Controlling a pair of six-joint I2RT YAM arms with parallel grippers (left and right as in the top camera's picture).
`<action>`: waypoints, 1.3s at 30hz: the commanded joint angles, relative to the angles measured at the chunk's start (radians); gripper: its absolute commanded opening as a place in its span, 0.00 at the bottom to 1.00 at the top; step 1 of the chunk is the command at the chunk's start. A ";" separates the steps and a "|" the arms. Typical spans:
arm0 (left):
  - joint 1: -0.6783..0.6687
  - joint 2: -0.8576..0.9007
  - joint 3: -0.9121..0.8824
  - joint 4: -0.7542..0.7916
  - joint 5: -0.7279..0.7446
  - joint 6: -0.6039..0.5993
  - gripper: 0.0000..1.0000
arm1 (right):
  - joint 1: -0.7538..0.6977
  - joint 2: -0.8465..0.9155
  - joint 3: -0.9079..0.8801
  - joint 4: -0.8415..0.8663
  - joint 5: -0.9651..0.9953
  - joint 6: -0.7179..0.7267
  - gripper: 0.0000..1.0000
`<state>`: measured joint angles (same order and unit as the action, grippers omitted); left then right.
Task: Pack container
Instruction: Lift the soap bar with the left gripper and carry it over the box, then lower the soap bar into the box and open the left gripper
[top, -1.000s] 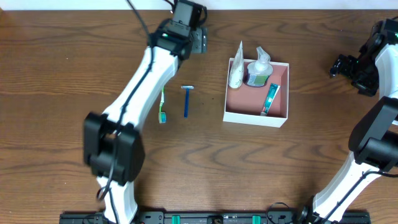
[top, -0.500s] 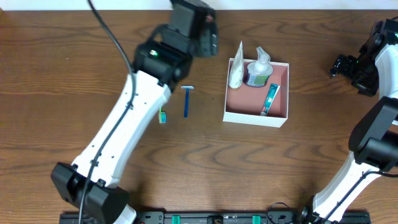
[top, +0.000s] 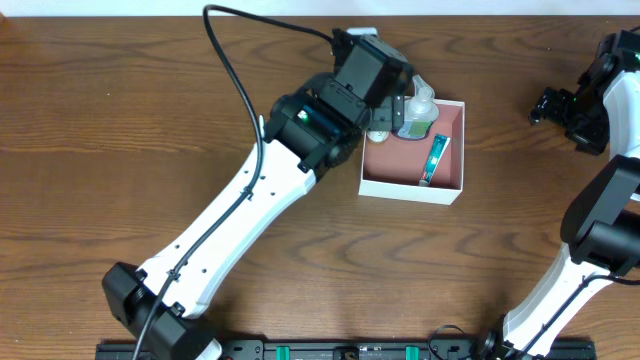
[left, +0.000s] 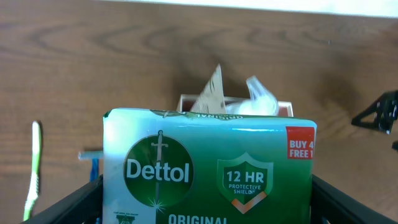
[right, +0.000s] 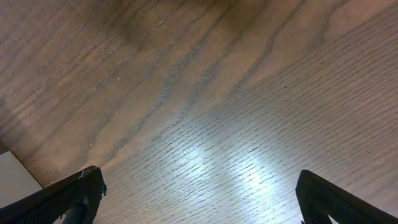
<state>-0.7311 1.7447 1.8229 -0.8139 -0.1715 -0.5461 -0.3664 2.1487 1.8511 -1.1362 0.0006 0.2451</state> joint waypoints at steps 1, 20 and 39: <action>-0.009 0.037 0.006 -0.018 -0.013 -0.066 0.55 | -0.008 -0.003 0.000 0.000 0.011 0.009 0.99; -0.098 0.159 0.004 -0.066 0.010 -0.179 0.55 | -0.008 -0.003 0.000 0.000 0.010 0.009 0.99; -0.134 0.341 0.002 -0.021 0.010 -0.219 0.55 | -0.008 -0.003 0.000 0.000 0.010 0.009 0.99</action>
<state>-0.8665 2.0804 1.8229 -0.8433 -0.1566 -0.7563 -0.3664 2.1487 1.8511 -1.1362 0.0006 0.2451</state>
